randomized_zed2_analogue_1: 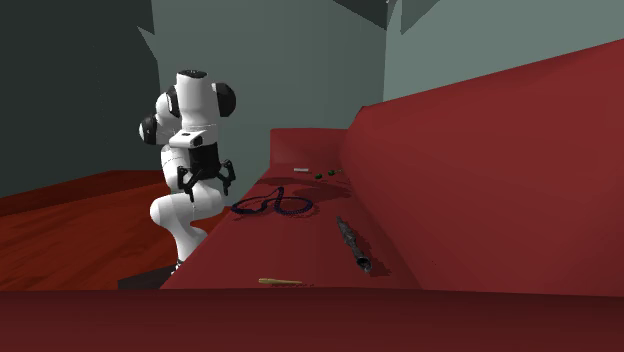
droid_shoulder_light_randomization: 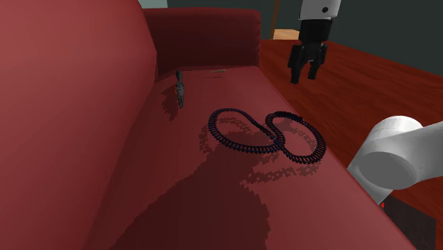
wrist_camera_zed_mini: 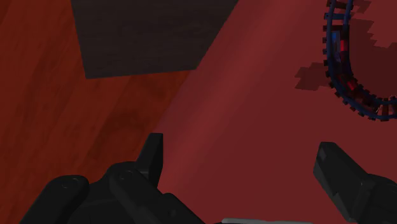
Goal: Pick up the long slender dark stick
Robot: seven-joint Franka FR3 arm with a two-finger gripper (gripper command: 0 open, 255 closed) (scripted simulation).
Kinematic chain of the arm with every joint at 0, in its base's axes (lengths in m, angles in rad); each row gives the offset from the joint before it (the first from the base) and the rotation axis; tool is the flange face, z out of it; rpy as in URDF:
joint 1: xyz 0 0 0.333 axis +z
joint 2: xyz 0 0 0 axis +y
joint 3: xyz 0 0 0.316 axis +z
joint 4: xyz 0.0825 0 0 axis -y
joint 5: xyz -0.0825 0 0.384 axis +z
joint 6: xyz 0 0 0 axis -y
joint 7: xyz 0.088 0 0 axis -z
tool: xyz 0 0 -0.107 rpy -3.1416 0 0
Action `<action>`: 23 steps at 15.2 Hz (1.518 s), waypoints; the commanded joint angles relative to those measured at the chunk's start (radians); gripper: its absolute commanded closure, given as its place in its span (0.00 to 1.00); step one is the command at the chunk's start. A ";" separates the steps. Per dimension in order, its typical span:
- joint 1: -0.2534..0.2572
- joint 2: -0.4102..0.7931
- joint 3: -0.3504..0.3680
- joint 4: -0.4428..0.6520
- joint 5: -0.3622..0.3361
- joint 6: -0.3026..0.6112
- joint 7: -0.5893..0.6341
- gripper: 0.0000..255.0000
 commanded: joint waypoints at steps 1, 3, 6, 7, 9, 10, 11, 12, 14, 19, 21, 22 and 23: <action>0.000 0.000 0.000 0.000 0.000 0.000 0.000 0.00; 0.005 0.042 0.040 0.014 0.030 0.041 0.057 0.00; 0.011 0.113 0.098 0.047 0.068 0.101 0.140 0.00; 0.012 0.138 0.116 0.060 0.078 0.121 0.168 0.00; 0.014 0.193 0.152 0.091 0.094 0.159 0.222 0.00; 0.014 0.221 0.170 0.109 0.100 0.177 0.249 0.00; 0.014 0.250 0.187 0.128 0.105 0.195 0.276 0.00; 0.014 0.280 0.204 0.148 0.108 0.212 0.304 0.00; 0.012 0.342 0.237 0.193 0.111 0.243 0.359 0.00; 0.006 0.509 0.313 0.329 0.090 0.306 0.500 0.00; 0.005 0.580 0.340 0.393 0.070 0.324 0.559 0.00; 0.005 0.617 0.352 0.428 0.058 0.331 0.588 0.00; 0.005 0.654 0.364 0.464 0.044 0.336 0.618 0.00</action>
